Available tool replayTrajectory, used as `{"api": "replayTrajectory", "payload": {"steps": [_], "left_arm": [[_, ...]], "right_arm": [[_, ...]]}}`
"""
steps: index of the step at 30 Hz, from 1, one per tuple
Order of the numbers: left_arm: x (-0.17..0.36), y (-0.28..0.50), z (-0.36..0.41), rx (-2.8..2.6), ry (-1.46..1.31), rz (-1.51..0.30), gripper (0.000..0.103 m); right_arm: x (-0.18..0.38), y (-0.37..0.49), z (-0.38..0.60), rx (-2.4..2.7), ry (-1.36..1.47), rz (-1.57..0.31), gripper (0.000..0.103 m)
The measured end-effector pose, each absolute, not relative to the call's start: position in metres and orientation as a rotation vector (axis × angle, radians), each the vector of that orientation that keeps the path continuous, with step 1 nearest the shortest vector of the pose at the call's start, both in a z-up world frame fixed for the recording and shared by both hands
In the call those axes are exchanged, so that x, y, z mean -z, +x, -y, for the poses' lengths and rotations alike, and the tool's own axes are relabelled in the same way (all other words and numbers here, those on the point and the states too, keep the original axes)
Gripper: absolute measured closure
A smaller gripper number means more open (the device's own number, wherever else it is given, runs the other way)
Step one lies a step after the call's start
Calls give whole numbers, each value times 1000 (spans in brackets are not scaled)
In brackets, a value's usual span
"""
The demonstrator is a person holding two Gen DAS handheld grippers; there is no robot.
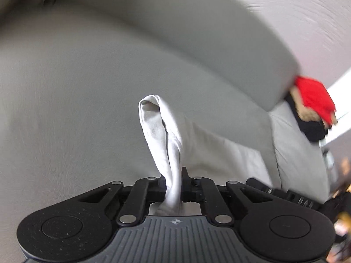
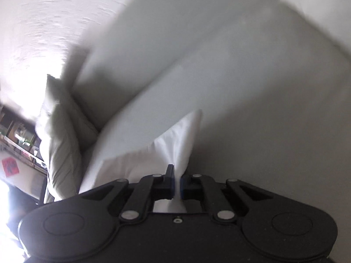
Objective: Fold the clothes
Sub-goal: 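Lift the folded shirt with the left gripper and carry it toward the sofa end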
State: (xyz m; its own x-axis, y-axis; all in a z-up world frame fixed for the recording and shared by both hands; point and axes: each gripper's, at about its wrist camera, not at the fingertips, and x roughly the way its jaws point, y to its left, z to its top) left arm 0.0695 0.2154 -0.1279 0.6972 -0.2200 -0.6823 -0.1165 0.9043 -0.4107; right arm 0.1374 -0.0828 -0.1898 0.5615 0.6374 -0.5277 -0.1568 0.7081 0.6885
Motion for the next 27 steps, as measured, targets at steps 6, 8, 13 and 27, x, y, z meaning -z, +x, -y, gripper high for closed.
{"api": "replayTrajectory", "payload": {"steps": [6,8,13,27], "left_arm": [[41,-4,-137,117,-276,-534,96],[17,-21,-108,176,-249,-468,96],[-20,-42,-21,331,-205,-369,96],[31,57,208,589,-187,-581,96]], "right_arm": [[114,61,142,-508,647,-627,99],[90,33,174,-491,656,-548,99],[47,-27,266,-374,642,-383,99],[72,-13,461,32,682,-392,99]]}}
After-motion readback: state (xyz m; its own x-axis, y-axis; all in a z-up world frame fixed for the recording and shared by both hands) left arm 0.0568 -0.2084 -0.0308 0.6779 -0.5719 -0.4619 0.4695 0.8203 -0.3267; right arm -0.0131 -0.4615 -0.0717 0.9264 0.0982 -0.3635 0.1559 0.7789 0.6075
